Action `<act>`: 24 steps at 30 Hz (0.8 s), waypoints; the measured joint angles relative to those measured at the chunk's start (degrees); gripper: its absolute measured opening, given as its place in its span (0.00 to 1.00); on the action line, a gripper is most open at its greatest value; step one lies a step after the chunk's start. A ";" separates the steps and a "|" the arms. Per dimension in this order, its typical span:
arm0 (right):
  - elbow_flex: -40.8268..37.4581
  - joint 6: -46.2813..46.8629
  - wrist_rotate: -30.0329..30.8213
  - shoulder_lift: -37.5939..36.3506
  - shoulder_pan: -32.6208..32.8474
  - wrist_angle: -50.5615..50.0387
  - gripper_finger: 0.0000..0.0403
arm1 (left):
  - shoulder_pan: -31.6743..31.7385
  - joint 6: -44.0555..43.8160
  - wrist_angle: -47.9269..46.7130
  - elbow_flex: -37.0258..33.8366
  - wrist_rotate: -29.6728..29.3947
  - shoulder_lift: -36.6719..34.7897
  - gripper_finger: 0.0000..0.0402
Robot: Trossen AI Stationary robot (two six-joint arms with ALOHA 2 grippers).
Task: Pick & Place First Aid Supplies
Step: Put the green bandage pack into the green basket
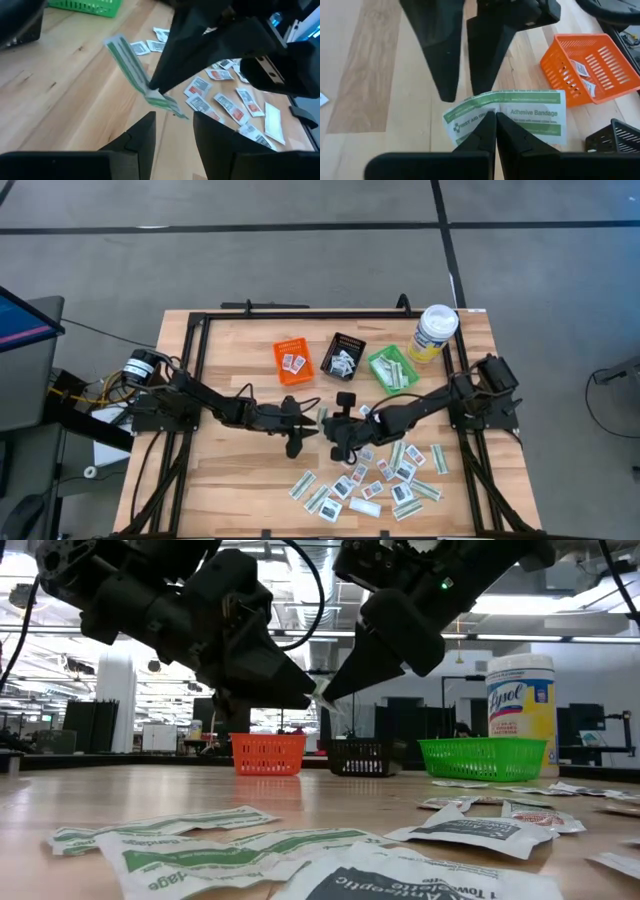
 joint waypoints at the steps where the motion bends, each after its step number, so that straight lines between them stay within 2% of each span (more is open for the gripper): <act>1: 0.01 0.01 -0.01 0.00 0.00 0.18 0.00 | 0.05 -0.01 0.00 0.00 -0.01 0.00 0.33; 13: 0.06 0.71 0.21 -0.07 -1.69 4.74 0.00 | 2.32 1.05 1.20 0.00 -1.20 0.02 0.31; 16: 0.06 1.37 0.08 -0.07 -1.77 4.74 0.00 | 2.23 1.09 1.09 0.00 -1.20 0.02 0.23; 21: 0.06 -0.29 -0.01 -0.07 -1.47 4.59 0.05 | 2.23 1.10 0.43 0.00 -1.13 0.02 0.04; 24: 0.06 -0.31 -0.07 -0.32 -0.88 4.32 0.12 | 2.21 2.24 -0.56 0.00 0.13 0.02 0.02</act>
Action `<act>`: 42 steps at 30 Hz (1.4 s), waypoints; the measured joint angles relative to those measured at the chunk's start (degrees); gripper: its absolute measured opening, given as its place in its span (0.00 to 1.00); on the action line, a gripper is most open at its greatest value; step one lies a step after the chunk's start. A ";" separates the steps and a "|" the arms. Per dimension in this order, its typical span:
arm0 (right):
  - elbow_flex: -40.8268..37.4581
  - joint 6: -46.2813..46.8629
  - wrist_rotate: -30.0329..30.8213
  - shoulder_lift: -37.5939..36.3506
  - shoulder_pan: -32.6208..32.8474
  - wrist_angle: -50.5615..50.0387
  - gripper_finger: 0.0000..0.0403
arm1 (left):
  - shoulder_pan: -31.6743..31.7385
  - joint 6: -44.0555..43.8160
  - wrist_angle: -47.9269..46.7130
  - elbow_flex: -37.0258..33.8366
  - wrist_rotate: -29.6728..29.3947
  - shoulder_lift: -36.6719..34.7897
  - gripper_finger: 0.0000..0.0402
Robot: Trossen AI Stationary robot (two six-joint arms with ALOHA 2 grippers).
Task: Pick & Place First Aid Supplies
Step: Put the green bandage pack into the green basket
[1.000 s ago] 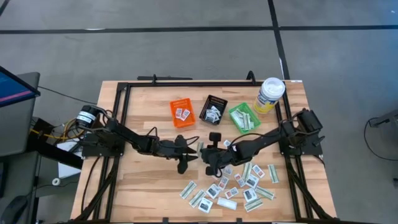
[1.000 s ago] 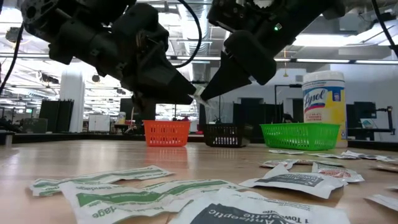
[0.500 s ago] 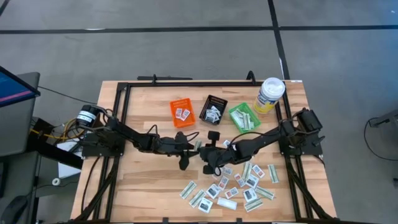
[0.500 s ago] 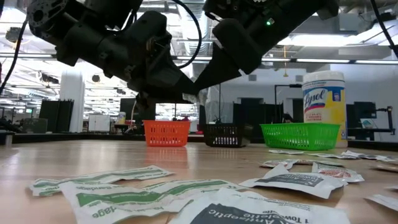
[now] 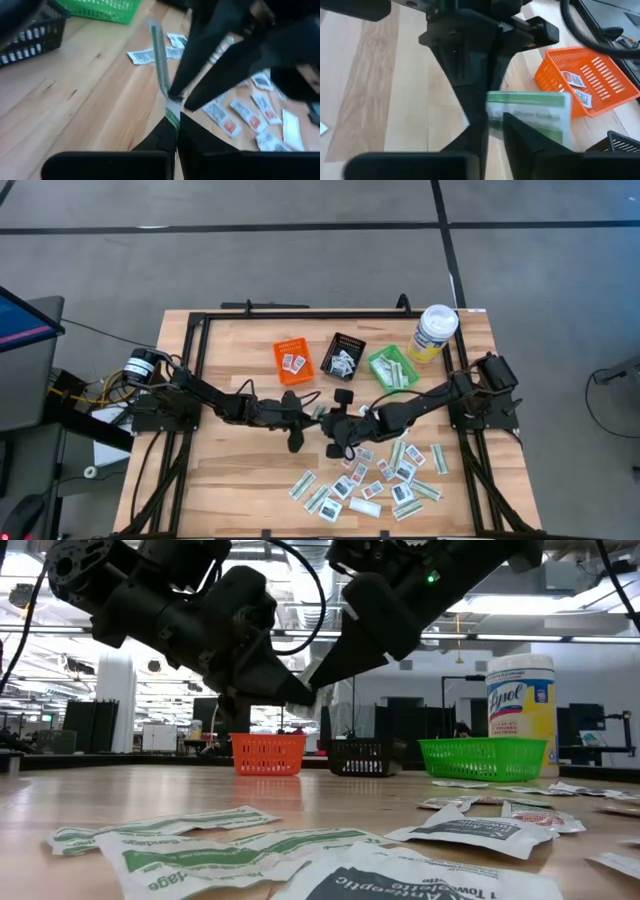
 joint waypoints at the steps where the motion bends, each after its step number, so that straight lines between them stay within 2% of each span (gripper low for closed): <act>1: 0.00 0.01 0.02 -0.20 0.22 -0.47 0.14 | 0.02 1.42 -0.49 0.00 1.34 0.00 0.02; 4: 0.00 0.36 -0.04 -1.55 1.00 -2.02 0.21 | -0.34 5.01 -2.44 0.00 5.57 0.00 0.02; 7: 0.00 1.39 -0.49 -3.30 1.77 -2.28 0.26 | -1.24 8.13 -2.59 0.00 6.27 0.00 0.02; 13: 0.00 9.51 -11.01 -5.94 1.55 -2.73 0.36 | -2.91 21.74 -2.54 0.00 5.98 0.00 0.02; 16: 0.00 10.64 -11.99 -5.98 1.36 -2.88 0.40 | -3.60 26.20 -2.37 0.00 4.23 0.00 0.02; 19: 0.00 10.58 -11.99 -5.97 0.98 -3.65 0.44 | -4.20 27.39 -2.37 0.00 2.20 0.00 0.02; 28: 0.00 10.88 -11.86 -5.96 0.62 -9.23 0.53 | -6.16 32.35 -2.37 0.00 1.60 0.00 0.02; 34: 0.00 10.84 -12.23 -5.46 0.58 -4.02 0.57 | -5.79 32.59 -0.42 -0.04 -7.27 0.02 0.02; 38: 0.00 10.39 -11.96 -5.34 0.21 -2.90 0.56 | -5.56 32.88 6.12 -0.02 -6.47 0.02 0.02; 42: 0.00 10.20 -10.58 -5.34 -0.66 -1.49 0.55 | -6.06 34.46 8.47 -0.02 -4.77 0.02 0.02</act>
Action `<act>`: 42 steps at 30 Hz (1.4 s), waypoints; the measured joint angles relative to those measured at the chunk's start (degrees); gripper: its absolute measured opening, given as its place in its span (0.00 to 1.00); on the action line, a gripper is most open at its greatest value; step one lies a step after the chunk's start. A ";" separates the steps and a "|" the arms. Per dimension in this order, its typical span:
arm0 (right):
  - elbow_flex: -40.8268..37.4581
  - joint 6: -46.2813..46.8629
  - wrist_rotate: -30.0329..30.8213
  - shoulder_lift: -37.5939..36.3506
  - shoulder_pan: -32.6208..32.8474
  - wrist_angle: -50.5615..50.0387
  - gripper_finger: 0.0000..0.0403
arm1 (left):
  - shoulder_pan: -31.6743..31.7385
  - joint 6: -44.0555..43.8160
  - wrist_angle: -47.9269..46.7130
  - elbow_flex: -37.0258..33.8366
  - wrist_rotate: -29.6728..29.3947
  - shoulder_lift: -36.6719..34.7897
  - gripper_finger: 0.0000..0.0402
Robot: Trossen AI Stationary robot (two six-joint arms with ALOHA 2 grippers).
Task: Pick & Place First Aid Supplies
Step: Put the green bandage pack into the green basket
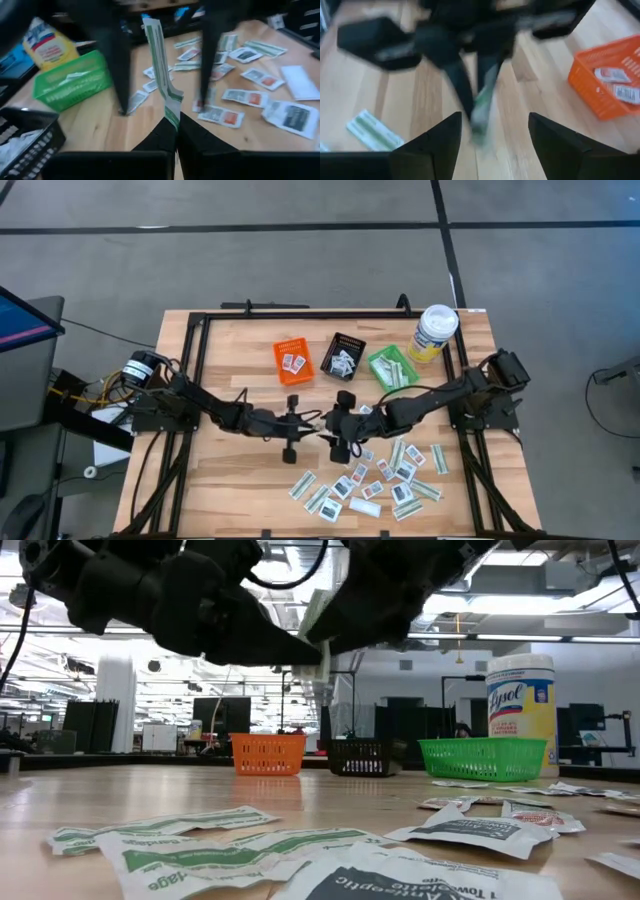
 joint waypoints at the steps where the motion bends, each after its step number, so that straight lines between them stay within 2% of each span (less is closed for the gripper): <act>1: 0.00 -0.02 -0.06 0.00 -0.21 0.95 0.55 | -0.09 0.09 0.14 0.00 0.08 0.00 0.02; 6: 0.00 -3.73 -0.33 0.00 -0.28 2.05 0.52 | -0.03 0.20 1.15 -0.04 0.17 0.02 0.02; 9: 0.00 -4.93 -0.21 0.00 0.32 3.29 0.46 | 0.00 0.20 1.64 -0.04 0.18 0.02 0.02; 12: 0.00 -7.33 -0.13 0.00 0.47 2.83 0.36 | 0.05 -0.03 2.42 -0.02 -0.01 0.02 0.02; 19: -0.04 -7.55 -0.10 0.00 0.49 2.82 0.03 | -0.02 -0.17 2.47 -0.07 -0.19 0.02 0.02; 42: 0.00 -7.46 5.70 -5.66 4.11 -0.73 0.01 | 0.00 -2.46 2.36 0.00 0.10 0.00 0.02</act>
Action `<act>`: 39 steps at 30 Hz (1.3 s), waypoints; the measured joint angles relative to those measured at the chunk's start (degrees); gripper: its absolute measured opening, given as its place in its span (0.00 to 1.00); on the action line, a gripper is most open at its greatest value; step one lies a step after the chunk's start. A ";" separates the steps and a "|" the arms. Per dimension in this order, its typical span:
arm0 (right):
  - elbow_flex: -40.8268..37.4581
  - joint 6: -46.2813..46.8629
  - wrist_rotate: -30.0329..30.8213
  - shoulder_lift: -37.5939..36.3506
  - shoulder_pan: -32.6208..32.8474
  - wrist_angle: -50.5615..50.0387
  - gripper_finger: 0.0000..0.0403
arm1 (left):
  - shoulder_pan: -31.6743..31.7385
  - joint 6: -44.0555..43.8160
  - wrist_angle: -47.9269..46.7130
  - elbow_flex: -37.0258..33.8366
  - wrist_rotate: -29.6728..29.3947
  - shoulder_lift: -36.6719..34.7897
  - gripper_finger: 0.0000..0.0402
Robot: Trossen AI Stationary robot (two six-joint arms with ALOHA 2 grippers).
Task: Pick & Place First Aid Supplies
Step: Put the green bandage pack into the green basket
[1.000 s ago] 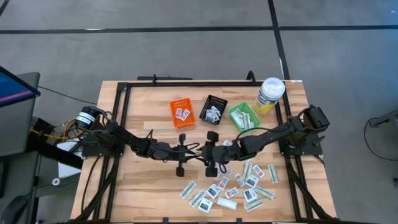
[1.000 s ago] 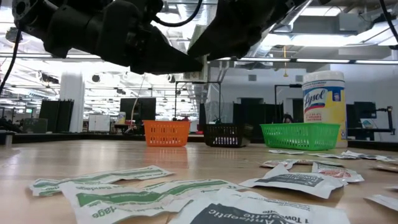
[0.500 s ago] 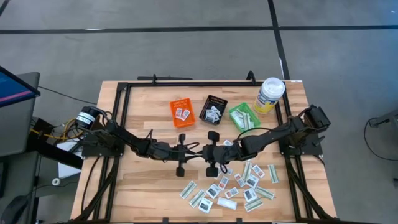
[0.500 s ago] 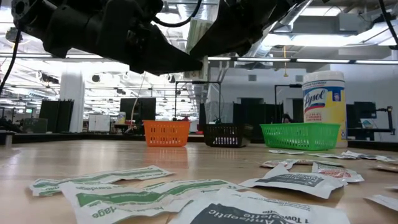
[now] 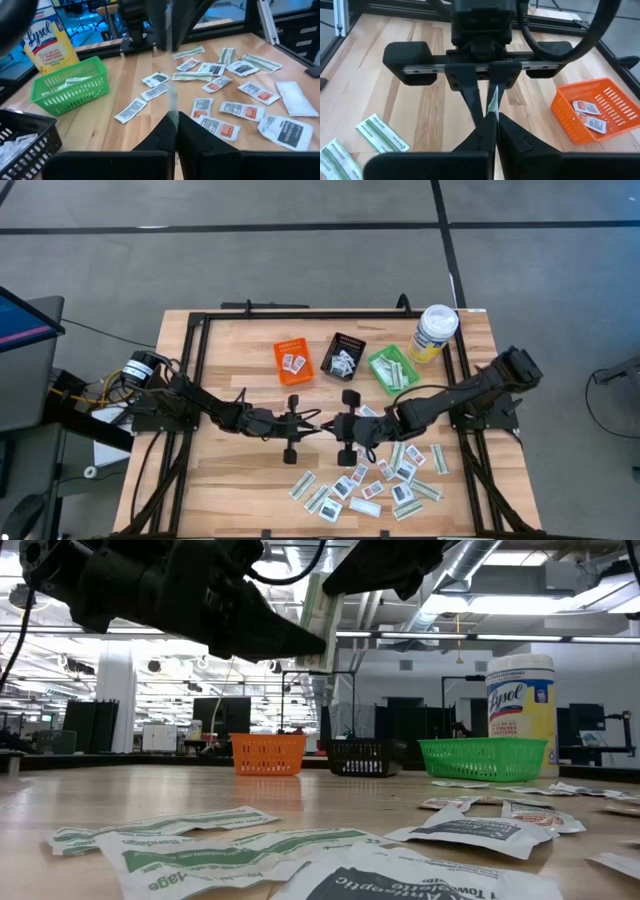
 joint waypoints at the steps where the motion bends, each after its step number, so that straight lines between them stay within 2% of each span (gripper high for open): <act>1: 0.00 -0.01 0.50 -0.07 0.16 -0.05 0.01 | -0.02 -0.54 0.25 0.00 0.07 0.00 0.02; 19: -0.02 -0.06 1.97 -0.11 0.76 -0.04 0.00 | -0.02 -1.22 0.25 0.04 0.02 -0.02 0.02; 25: -0.09 -0.48 1.66 -0.07 0.76 -0.19 0.00 | 0.02 -1.29 -1.52 0.15 4.53 -0.06 0.02; 35: -0.04 -2.63 1.84 -0.11 0.78 -0.03 0.00 | 0.04 -2.73 -9.23 -0.07 5.29 0.04 0.10; 39: -0.04 -2.53 1.97 -0.48 0.76 -4.26 0.00 | 0.04 -2.73 -9.05 -0.04 4.85 -0.07 0.13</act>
